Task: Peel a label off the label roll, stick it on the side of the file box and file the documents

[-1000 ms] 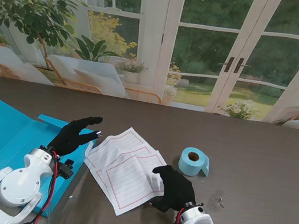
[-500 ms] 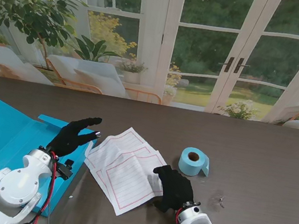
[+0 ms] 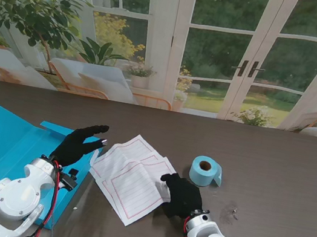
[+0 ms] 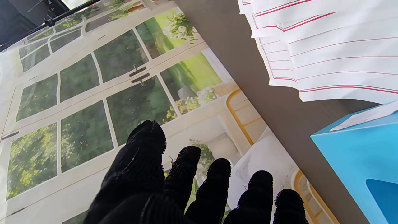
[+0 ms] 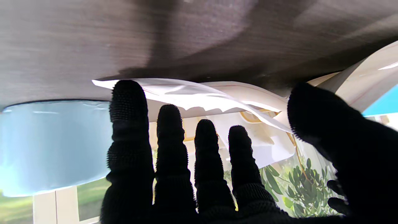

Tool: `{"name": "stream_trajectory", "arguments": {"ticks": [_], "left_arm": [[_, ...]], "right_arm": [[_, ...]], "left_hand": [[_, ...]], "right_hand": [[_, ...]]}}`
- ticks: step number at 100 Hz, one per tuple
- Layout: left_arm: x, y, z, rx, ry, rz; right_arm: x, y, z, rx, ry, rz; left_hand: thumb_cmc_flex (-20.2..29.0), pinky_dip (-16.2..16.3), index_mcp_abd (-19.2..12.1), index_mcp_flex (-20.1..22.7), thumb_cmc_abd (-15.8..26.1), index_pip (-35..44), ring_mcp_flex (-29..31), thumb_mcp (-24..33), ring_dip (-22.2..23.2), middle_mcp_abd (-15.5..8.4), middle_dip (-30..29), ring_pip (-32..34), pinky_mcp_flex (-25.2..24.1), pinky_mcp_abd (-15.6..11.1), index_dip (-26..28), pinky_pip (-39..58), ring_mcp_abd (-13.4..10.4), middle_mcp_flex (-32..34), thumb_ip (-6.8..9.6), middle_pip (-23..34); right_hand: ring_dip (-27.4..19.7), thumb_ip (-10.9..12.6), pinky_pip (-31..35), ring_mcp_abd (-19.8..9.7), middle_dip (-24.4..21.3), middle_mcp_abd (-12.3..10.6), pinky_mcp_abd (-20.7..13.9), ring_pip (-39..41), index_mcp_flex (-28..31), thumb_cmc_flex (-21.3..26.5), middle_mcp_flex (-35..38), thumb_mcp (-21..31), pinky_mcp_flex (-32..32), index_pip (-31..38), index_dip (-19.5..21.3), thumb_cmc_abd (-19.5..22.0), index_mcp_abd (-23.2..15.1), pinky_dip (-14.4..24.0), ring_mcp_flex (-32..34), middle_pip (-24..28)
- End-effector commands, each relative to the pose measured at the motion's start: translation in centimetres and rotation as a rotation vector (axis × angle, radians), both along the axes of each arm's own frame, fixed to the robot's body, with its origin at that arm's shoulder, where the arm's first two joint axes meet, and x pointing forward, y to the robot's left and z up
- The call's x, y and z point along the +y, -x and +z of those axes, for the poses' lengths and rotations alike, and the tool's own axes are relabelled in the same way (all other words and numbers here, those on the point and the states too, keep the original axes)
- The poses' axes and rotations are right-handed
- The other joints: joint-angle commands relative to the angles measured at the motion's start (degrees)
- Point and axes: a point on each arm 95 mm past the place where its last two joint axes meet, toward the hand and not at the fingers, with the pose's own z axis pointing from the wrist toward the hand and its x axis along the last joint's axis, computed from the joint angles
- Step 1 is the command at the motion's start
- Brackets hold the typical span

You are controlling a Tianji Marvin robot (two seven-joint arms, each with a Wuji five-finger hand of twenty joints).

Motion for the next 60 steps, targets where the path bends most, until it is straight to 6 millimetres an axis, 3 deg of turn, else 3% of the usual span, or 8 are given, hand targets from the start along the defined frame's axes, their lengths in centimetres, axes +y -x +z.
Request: {"name": "stream_trajectory", "arguments": {"ticks": [1, 11, 20, 35, 41, 44, 60], "left_arm": [[-0.21, 0.17, -0.04, 0.011, 0.002, -0.018], [-0.23, 0.21, -0.05, 0.014, 0.007, -0.019], [-0.24, 0.24, -0.06, 0.019, 0.009, -0.022], [-0.31, 0.26, -0.09, 0.024, 0.013, -0.025], [-0.35, 0.26, -0.10, 0.026, 0.016, -0.025], [-0.37, 0.26, -0.11, 0.027, 0.017, -0.026], [-0.49, 0.23, -0.20, 0.037, 0.021, -0.031]], "right_arm": [[0.29, 0.38, -0.49, 0.030, 0.004, 0.018], [0.34, 0.41, -0.70, 0.035, -0.010, 0.022], [0.40, 0.37, -0.81, 0.030, -0.024, 0.022], [0.55, 0.27, -0.98, 0.024, -0.050, 0.017], [0.64, 0.24, -0.97, 0.018, -0.061, 0.013], [0.69, 0.21, -0.94, 0.013, -0.067, 0.011], [0.93, -0.09, -0.48, -0.049, -0.103, -0.013]], "left_hand": [[0.5, -0.6, -1.3, 0.3, 2.0, 0.1, 0.8, -1.3, 0.0, -0.1, 0.4, 0.1, -1.3, -1.0, -0.4, -1.0, 0.0, 0.7, 1.53, 0.2], [0.6, -0.6, -1.4, 0.1, 2.3, 0.1, 0.9, -1.5, 0.0, 0.0, 0.4, 0.1, -1.3, -0.9, -0.5, -1.0, 0.1, 0.7, 1.53, 0.2], [0.5, -0.6, -1.3, 0.1, 2.6, 0.0, 0.9, -1.8, 0.0, 0.0, 0.3, 0.1, -1.3, -0.9, -0.5, -1.0, 0.1, 0.5, 1.52, 0.2], [0.6, -0.7, -1.1, 0.1, 2.9, 0.0, 0.9, -2.0, 0.1, 0.3, 0.3, 0.1, -1.3, -0.8, -0.5, -1.0, 0.3, 0.5, 1.51, 0.2], [0.7, -0.7, -1.0, 0.3, 3.1, 0.1, 0.9, -2.2, 0.1, 0.4, 0.3, 0.1, -1.2, -0.8, -0.5, -0.9, 0.3, 0.5, 1.51, 0.2], [0.7, -0.7, -1.0, 0.2, 3.1, 0.0, 1.0, -2.2, 0.1, 0.3, 0.3, 0.1, -1.2, -0.8, -0.5, -0.9, 0.4, 0.6, 1.50, 0.2], [0.7, -0.7, -0.7, 0.0, 3.4, -0.1, 1.0, -2.5, 0.1, 0.6, 0.3, 0.1, -1.2, -0.7, -0.5, -0.9, 0.4, 0.7, 1.52, 0.2]], "right_hand": [[0.1, 2.2, 2.2, -0.1, -0.7, -1.7, -1.0, 0.5, 0.3, 0.7, 2.3, 1.2, -31.0, 1.1, 0.6, 4.8, -1.0, -1.4, 2.4, 0.6], [0.4, 3.3, 3.1, -0.2, -0.7, -2.3, -1.1, 1.3, 2.4, 1.1, 5.4, 2.5, -29.7, 1.9, 1.1, 10.4, -1.9, -1.5, 5.2, 0.8], [0.7, 3.6, 4.7, -0.7, -0.7, -3.4, -1.1, 2.1, 6.1, 1.5, 9.8, 4.4, -27.3, 2.8, 1.7, 11.2, -2.8, -1.5, 8.6, 1.0], [1.1, 3.4, 8.0, -1.2, -0.7, -5.8, -1.3, 2.5, 12.2, 5.9, 18.5, 3.2, -23.5, 2.8, 2.7, 15.2, -3.7, -2.2, 14.7, 0.0], [1.6, -1.7, 9.4, -2.0, -1.0, -5.8, -1.9, 3.1, 16.4, 8.6, 23.6, 2.8, -21.0, 3.1, 3.2, 13.5, -4.7, -2.5, 18.1, -1.0], [1.8, -3.5, 9.8, -2.1, -0.7, -5.8, -2.0, 3.1, 18.1, 9.3, 25.3, 2.9, -20.2, 3.8, 0.7, 12.8, -5.1, -2.8, 19.4, -1.7], [3.6, -7.8, 14.1, -4.5, 0.3, -5.2, -3.1, 6.1, 24.5, 13.8, 34.5, 3.8, -12.1, 11.7, -8.4, 8.6, -7.3, -2.9, 28.5, -3.6]]}}
